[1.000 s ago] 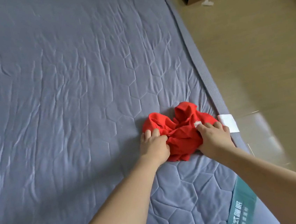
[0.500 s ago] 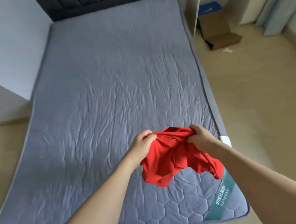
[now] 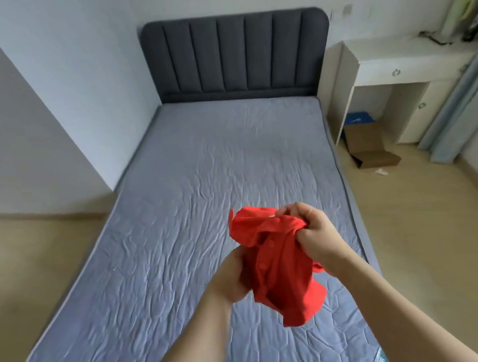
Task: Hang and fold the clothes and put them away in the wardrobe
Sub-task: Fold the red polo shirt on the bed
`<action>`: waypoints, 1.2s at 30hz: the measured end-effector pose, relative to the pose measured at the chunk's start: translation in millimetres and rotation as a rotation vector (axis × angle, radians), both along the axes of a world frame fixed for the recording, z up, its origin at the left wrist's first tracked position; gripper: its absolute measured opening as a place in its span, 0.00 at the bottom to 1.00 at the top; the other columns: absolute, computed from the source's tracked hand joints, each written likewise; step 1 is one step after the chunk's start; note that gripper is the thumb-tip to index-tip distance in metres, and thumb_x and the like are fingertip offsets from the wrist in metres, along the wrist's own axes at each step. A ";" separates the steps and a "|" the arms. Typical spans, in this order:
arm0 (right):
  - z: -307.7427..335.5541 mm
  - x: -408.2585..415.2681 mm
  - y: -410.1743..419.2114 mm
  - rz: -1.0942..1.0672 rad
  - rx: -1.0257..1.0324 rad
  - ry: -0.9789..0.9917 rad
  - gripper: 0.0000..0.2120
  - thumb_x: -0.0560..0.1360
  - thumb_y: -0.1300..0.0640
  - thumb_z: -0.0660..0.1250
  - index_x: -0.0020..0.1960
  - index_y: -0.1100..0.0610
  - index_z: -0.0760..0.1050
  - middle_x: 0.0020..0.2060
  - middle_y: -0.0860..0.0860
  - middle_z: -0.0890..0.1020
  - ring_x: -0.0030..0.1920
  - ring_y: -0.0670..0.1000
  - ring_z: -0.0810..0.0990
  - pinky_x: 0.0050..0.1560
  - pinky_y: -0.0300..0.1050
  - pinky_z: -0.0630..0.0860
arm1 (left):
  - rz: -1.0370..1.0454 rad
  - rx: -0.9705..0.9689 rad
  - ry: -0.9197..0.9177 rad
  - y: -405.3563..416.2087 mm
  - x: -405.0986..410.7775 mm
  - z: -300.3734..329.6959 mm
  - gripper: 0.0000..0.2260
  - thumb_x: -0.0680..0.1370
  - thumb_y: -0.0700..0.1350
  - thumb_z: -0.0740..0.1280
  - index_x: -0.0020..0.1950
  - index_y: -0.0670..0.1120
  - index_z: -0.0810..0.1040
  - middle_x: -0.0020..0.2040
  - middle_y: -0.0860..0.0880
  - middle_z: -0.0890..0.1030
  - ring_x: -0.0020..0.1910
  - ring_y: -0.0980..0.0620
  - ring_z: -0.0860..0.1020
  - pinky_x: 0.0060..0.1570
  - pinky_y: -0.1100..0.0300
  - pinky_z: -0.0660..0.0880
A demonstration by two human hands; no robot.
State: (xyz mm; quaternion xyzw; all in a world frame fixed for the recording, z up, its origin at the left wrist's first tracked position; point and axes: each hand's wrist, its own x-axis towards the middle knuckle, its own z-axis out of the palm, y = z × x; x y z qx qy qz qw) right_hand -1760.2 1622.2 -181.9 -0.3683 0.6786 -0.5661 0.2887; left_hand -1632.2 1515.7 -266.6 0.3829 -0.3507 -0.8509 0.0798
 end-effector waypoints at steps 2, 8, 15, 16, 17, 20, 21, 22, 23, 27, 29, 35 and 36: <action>3.4 2.2 -9.3 0.008 0.079 0.128 0.16 0.66 0.79 0.57 0.34 0.59 0.71 0.42 0.52 0.82 0.40 0.43 0.78 0.45 0.37 0.74 | -0.018 -0.128 -0.028 -23.9 8.9 19.6 0.14 0.78 0.45 0.64 0.62 0.41 0.78 0.55 0.41 0.83 0.52 0.46 0.82 0.51 0.53 0.79; -0.5 7.2 -29.2 0.387 0.794 0.164 0.22 0.66 0.65 0.69 0.56 0.48 0.73 0.52 0.44 0.77 0.51 0.46 0.75 0.52 0.39 0.72 | -0.182 -0.742 0.117 -101.9 25.6 104.4 0.09 0.80 0.33 0.61 0.50 0.47 0.74 0.43 0.50 0.81 0.40 0.57 0.80 0.48 0.62 0.76; 31.4 39.2 -104.3 0.071 0.196 -0.108 0.42 0.70 0.67 0.72 0.76 0.47 0.55 0.59 0.48 0.77 0.59 0.50 0.77 0.59 0.45 0.72 | -0.581 -1.507 0.068 -118.2 37.4 180.9 0.07 0.79 0.41 0.61 0.49 0.54 0.74 0.46 0.55 0.81 0.48 0.52 0.79 0.56 0.51 0.74; 36.1 42.8 -111.2 0.132 0.195 -0.023 0.38 0.69 0.69 0.71 0.73 0.49 0.61 0.53 0.48 0.79 0.54 0.49 0.78 0.57 0.43 0.73 | -0.607 -1.530 0.049 -118.1 43.3 189.8 0.07 0.79 0.42 0.61 0.50 0.54 0.74 0.46 0.55 0.81 0.48 0.52 0.79 0.55 0.50 0.75; 42.0 46.0 -116.8 0.166 0.222 0.060 0.31 0.68 0.70 0.70 0.68 0.52 0.68 0.49 0.48 0.79 0.51 0.47 0.77 0.54 0.39 0.73 | -0.637 -1.555 0.039 -119.2 48.8 198.6 0.07 0.79 0.42 0.61 0.50 0.55 0.74 0.46 0.54 0.81 0.48 0.52 0.79 0.54 0.50 0.75; 59.6 54.2 -136.5 0.078 0.340 0.282 0.12 0.69 0.62 0.73 0.51 0.59 0.78 0.41 0.51 0.79 0.42 0.48 0.76 0.42 0.39 0.72 | -0.649 -1.696 -0.108 -134.3 65.1 218.5 0.07 0.78 0.42 0.61 0.51 0.54 0.72 0.45 0.53 0.80 0.45 0.49 0.77 0.49 0.50 0.75; 63.1 54.5 -142.0 0.028 0.379 0.365 0.09 0.69 0.59 0.73 0.48 0.59 0.78 0.39 0.51 0.78 0.40 0.50 0.75 0.40 0.42 0.70 | -0.623 -1.775 -0.195 -142.0 70.4 221.4 0.06 0.78 0.42 0.61 0.51 0.53 0.71 0.45 0.51 0.80 0.44 0.46 0.77 0.46 0.50 0.75; 66.5 55.0 -146.2 -0.013 0.415 0.442 0.08 0.69 0.58 0.73 0.45 0.59 0.77 0.38 0.52 0.78 0.39 0.52 0.74 0.39 0.43 0.68 | -0.590 -1.852 -0.304 -150.9 74.7 220.9 0.05 0.78 0.42 0.61 0.51 0.52 0.69 0.45 0.49 0.79 0.43 0.44 0.76 0.44 0.50 0.74; 70.5 55.6 -149.5 -0.042 0.437 0.508 0.07 0.70 0.57 0.71 0.43 0.59 0.75 0.37 0.53 0.77 0.39 0.53 0.74 0.38 0.43 0.66 | -0.556 -1.906 -0.426 -160.6 79.4 218.1 0.04 0.77 0.42 0.61 0.50 0.49 0.69 0.45 0.47 0.79 0.43 0.43 0.75 0.42 0.50 0.73; 77.9 59.0 -159.0 -0.026 0.586 0.667 0.06 0.74 0.58 0.66 0.43 0.59 0.70 0.43 0.56 0.77 0.42 0.54 0.72 0.39 0.43 0.64 | -0.500 -1.666 -0.706 -190.6 100.0 182.2 0.02 0.73 0.42 0.63 0.45 0.47 0.72 0.45 0.45 0.79 0.43 0.45 0.77 0.36 0.56 0.70; 79.4 63.2 -161.8 -0.031 0.622 0.705 0.02 0.74 0.62 0.62 0.44 0.59 0.69 0.49 0.59 0.78 0.45 0.57 0.74 0.40 0.42 0.65 | -0.491 -1.522 -0.747 -195.6 110.1 158.5 0.01 0.71 0.41 0.64 0.40 0.46 0.75 0.41 0.44 0.79 0.41 0.44 0.78 0.32 0.60 0.67; 88.2 68.8 -144.7 -0.206 0.697 0.678 0.15 0.78 0.64 0.54 0.64 0.64 0.62 0.57 0.62 0.75 0.56 0.62 0.76 0.46 0.46 0.69 | -0.232 -1.220 -0.748 -192.3 148.1 107.1 0.14 0.72 0.47 0.68 0.29 0.44 0.72 0.26 0.48 0.74 0.29 0.47 0.74 0.29 0.61 0.67; 89.0 65.9 -141.2 -0.244 0.702 0.653 0.17 0.78 0.64 0.54 0.66 0.64 0.61 0.57 0.62 0.75 0.56 0.62 0.76 0.47 0.46 0.68 | -0.157 -1.174 -0.712 -193.8 148.9 107.1 0.14 0.74 0.47 0.68 0.30 0.44 0.73 0.28 0.46 0.78 0.30 0.46 0.77 0.32 0.59 0.72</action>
